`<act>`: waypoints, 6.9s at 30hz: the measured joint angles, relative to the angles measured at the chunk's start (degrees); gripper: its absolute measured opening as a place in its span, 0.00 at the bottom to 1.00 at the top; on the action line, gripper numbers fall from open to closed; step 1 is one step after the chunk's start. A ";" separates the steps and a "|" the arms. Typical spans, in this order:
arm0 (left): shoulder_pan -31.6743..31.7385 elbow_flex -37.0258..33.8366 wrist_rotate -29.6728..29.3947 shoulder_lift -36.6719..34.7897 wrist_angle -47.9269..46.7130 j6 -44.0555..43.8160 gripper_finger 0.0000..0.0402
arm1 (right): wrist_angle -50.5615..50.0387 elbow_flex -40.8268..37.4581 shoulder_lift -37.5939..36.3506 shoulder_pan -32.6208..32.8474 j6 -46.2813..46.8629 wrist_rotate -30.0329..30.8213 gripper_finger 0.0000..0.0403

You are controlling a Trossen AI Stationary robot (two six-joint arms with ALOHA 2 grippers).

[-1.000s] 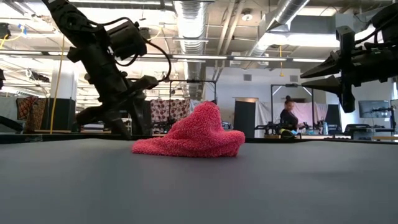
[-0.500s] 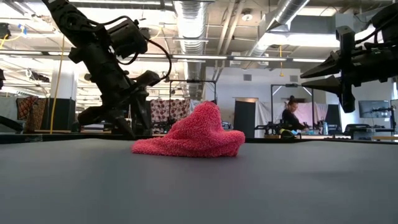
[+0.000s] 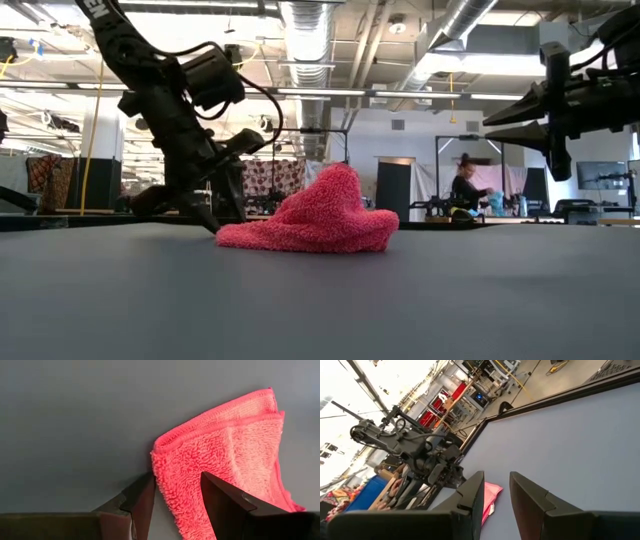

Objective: Roll towel
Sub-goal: Roll the pink towel

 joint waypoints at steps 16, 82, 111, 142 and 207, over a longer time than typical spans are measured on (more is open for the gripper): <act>0.51 -0.16 -0.20 0.36 3.40 -1.00 0.18 | -0.04 0.00 0.00 -1.18 -0.02 0.11 0.30; 0.71 -0.12 -0.13 0.33 24.39 1.13 0.00 | 33.71 7.63 54.82 4.84 10.42 -2.64 0.30; 0.71 -0.10 1.96 0.31 23.22 2.27 0.00 | 35.21 28.79 88.04 4.40 7.69 -6.40 0.30; 0.71 -0.10 2.36 0.31 23.24 3.17 0.00 | 37.63 28.76 88.18 2.33 3.16 -5.79 0.30; 0.71 -0.10 2.45 0.31 23.42 3.37 0.00 | 21.40 40.54 92.94 -2.42 -2.32 -14.68 0.17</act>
